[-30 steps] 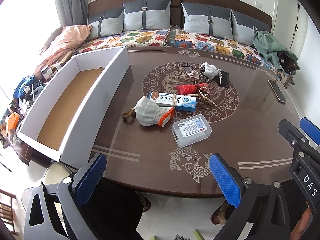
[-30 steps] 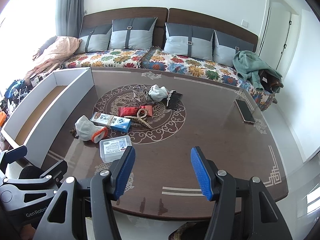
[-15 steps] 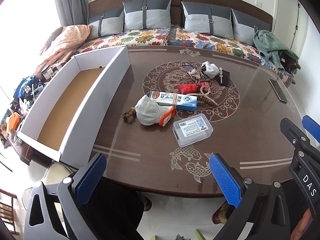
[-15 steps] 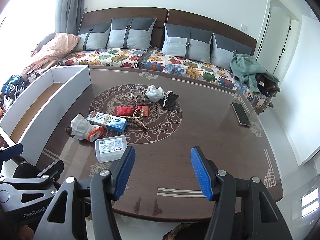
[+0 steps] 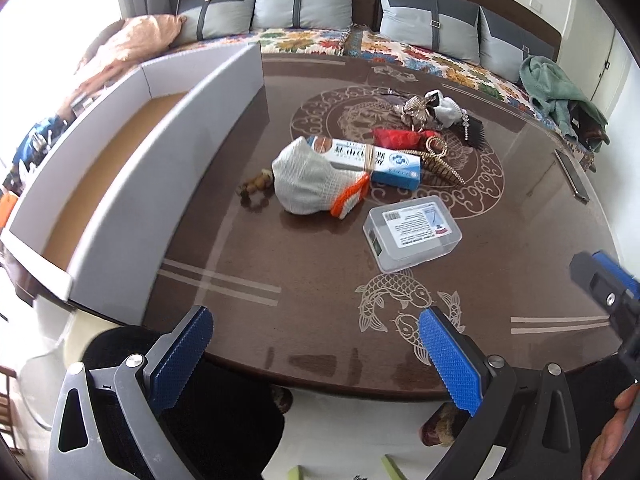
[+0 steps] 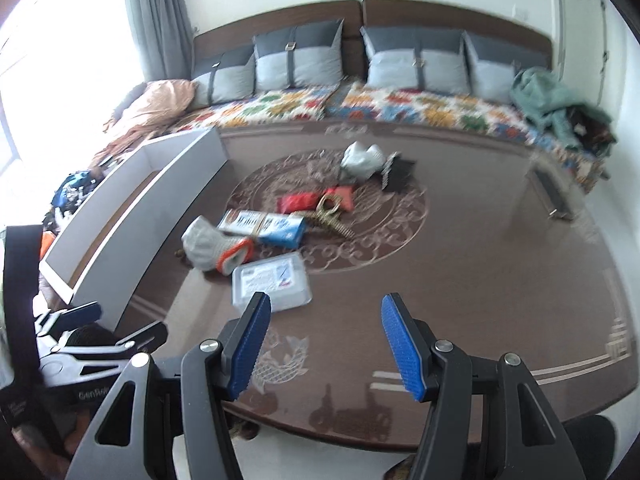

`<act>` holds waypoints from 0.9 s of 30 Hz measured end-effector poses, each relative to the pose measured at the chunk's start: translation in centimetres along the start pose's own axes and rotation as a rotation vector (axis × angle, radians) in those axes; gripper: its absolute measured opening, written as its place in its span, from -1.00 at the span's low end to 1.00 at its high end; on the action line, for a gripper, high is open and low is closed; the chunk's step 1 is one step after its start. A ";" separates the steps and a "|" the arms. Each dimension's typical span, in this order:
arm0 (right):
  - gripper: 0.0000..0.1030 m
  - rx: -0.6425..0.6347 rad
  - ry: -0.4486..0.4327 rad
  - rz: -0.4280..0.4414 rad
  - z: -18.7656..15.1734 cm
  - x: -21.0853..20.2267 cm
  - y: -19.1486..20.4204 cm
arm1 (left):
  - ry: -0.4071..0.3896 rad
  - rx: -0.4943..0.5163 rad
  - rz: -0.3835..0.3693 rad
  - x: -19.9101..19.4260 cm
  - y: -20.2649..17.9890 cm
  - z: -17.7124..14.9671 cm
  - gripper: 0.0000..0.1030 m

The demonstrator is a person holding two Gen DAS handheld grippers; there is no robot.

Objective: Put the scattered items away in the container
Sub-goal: 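Reach the right gripper to the clear plastic box and close on it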

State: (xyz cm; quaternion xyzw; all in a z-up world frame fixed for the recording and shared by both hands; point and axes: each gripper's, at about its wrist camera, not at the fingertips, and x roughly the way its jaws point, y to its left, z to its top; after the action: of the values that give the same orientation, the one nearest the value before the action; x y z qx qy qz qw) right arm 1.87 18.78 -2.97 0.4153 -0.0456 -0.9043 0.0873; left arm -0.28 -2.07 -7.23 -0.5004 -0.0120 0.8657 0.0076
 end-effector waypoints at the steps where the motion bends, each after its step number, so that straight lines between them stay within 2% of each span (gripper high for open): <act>1: 0.15 0.000 0.013 0.033 -0.3 0.9 -0.1 | -0.001 -0.001 -0.004 0.7 0.2 -0.2 1.00; 3: 0.15 -0.016 0.039 0.089 -0.8 2.6 0.1 | -0.006 0.012 0.002 1.7 0.2 -0.5 1.00; 6: 0.15 -0.104 0.083 0.135 -1.0 5.5 1.0 | 0.001 0.041 0.006 3.0 0.1 -0.9 1.00; 9: 0.15 -0.204 0.157 0.201 -0.1 8.7 1.9 | 0.005 0.040 -0.035 3.3 0.1 -0.9 1.00; 11: 0.15 -0.326 0.189 0.246 0.8 10.2 2.4 | 0.002 0.031 -0.066 3.4 0.4 -0.7 1.00; 15: 0.15 -0.675 0.230 0.296 2.4 12.7 4.0 | 0.026 0.005 -0.091 3.9 0.8 -0.6 1.00; 18: 0.15 -0.890 0.295 0.378 3.0 14.2 4.9 | 0.051 -0.017 -0.110 4.5 1.1 -0.5 1.00; 23: 0.15 -1.124 0.409 0.426 4.2 16.9 6.2 | 0.086 -0.031 -0.106 5.3 1.4 -0.5 1.00; 27: 0.15 -1.284 0.459 0.480 4.3 18.1 7.2 | 0.108 -0.033 -0.105 5.9 1.6 -0.5 1.00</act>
State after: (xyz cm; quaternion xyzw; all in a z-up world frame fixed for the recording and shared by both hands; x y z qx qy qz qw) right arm -12.06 8.22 -12.50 0.4402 0.4244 -0.5983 0.5179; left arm -2.79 -3.50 -12.64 -0.5449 -0.0521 0.8356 0.0455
